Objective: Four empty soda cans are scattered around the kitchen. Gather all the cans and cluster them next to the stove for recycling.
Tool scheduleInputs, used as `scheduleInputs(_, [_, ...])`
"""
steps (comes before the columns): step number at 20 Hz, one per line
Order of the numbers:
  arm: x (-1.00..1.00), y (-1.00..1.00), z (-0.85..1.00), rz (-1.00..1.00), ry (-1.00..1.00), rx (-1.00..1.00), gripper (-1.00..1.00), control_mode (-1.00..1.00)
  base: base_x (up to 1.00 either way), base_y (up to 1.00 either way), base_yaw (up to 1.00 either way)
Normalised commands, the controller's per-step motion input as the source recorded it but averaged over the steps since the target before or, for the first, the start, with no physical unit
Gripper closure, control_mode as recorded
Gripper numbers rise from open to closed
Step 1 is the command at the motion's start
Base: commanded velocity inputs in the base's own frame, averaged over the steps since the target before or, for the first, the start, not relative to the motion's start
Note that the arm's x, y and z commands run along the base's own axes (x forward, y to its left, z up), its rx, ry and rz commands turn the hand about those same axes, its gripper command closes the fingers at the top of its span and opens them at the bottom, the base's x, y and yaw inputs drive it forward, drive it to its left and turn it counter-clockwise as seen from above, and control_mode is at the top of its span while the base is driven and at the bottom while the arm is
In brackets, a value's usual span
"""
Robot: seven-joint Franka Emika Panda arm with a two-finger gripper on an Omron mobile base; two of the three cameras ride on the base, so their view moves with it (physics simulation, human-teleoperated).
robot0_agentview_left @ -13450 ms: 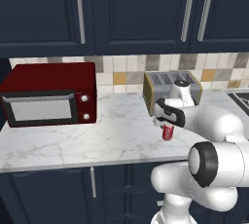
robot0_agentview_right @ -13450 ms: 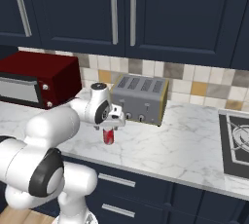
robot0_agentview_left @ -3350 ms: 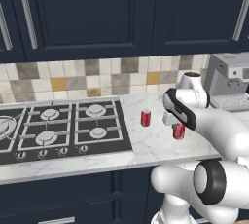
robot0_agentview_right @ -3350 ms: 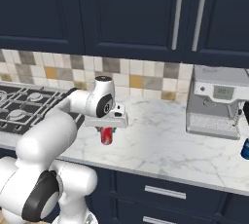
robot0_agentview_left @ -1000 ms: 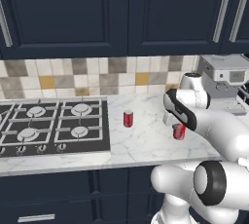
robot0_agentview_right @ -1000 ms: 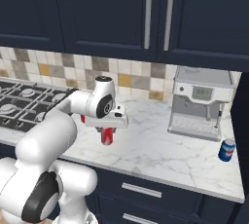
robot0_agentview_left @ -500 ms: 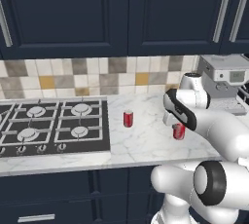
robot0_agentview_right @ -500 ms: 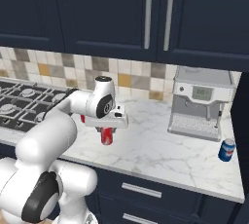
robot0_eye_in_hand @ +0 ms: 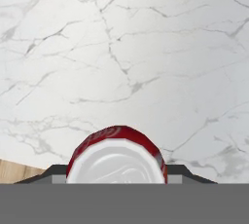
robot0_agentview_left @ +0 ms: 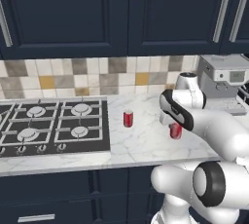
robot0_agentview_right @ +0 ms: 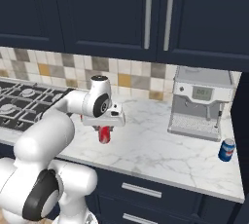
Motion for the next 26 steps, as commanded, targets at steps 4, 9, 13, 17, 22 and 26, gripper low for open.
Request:
scheduleInputs(4, [0.2, 0.4, 0.12, 0.0, -0.05, 0.0, 1.0, -1.0, 0.0, 0.0, 0.0])
scheduleInputs(9, [0.24, 0.45, 0.07, 0.0, -0.08, 0.0, 1.0, -1.0, 0.0, 0.0, 0.0])
scheduleInputs(13, [0.28, 0.44, 0.0, 0.0, -0.05, 0.01, 1.0, -1.0, 0.0, 0.0, 0.0])
scheduleInputs(17, [0.28, 0.44, -0.06, 0.0, 0.0, 0.02, 1.0, -1.0, 0.0, 0.0, 0.0])
scheduleInputs(22, [0.31, 0.36, -0.08, 0.0, -0.01, 0.07, 1.0, -1.0, 0.0, 0.0, 0.0])
scheduleInputs(26, [0.28, 0.39, -0.14, -0.02, 0.0, 0.01, 1.0, -1.0, 0.0, 0.0, 0.0])
